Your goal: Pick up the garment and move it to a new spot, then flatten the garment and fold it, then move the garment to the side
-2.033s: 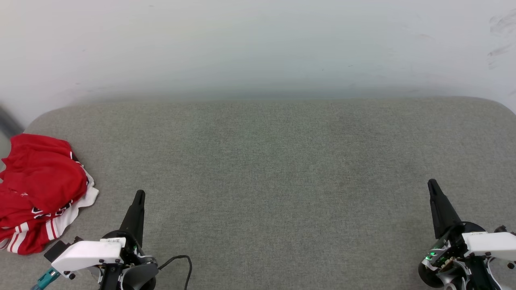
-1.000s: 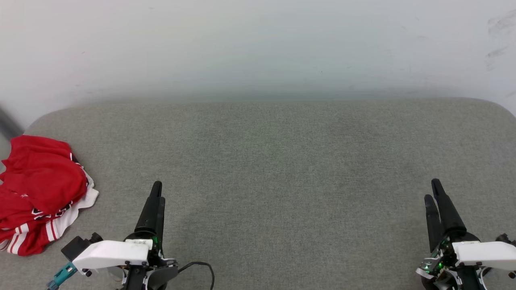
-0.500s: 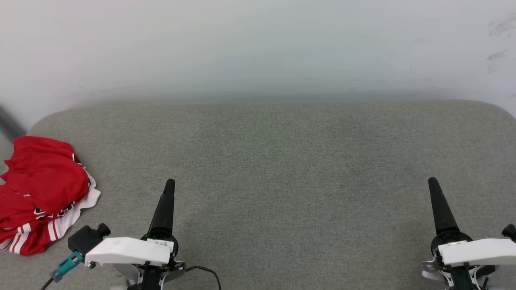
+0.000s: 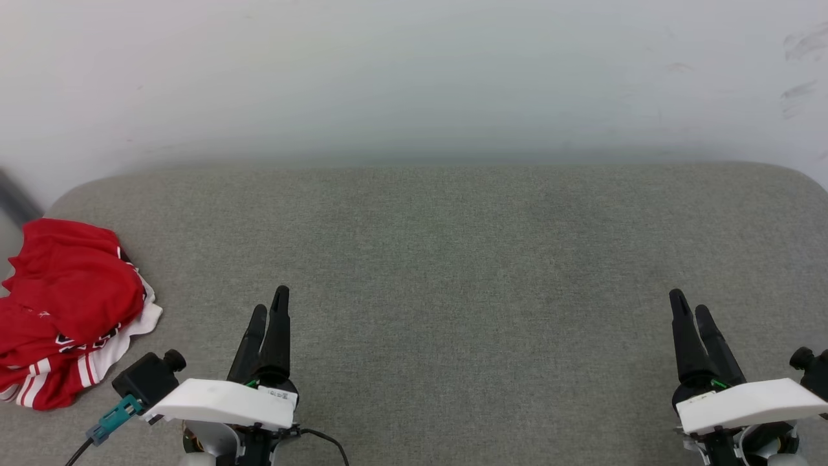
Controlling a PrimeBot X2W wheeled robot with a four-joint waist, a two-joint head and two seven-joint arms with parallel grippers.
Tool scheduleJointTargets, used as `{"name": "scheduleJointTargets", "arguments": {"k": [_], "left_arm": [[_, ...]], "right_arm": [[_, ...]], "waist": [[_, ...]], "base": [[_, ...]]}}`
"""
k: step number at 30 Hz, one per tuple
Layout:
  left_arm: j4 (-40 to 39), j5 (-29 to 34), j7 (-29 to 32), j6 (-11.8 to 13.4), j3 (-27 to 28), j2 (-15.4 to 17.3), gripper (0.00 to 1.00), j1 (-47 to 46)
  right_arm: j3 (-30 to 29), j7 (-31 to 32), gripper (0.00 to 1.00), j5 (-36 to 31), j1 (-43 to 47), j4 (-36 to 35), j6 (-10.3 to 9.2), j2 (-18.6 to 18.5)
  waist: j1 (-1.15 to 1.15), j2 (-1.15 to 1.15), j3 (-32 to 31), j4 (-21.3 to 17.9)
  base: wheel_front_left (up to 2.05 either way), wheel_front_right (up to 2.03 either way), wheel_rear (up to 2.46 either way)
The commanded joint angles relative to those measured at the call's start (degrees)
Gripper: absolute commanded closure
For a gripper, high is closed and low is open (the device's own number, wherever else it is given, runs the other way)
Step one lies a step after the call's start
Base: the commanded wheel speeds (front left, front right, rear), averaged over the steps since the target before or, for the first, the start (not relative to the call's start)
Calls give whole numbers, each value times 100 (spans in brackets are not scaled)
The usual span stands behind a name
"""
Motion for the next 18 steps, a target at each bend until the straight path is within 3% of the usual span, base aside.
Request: {"name": "scheduleJointTargets", "arguments": {"k": [1,18], "left_arm": [[-79,174,-64,1,-33,13,0,-79],[254,2080,-340,280,-241,15,0,-130]], "right_arm": [[-5,6,0,-189,-119,-50,0,-14],[46,30,0,-1814,-110,-192,0,-4]], "waist": [[0,0,-2,-1],[0,0,-31,7]], "base": [[0,0,0],[0,0,0]]}}
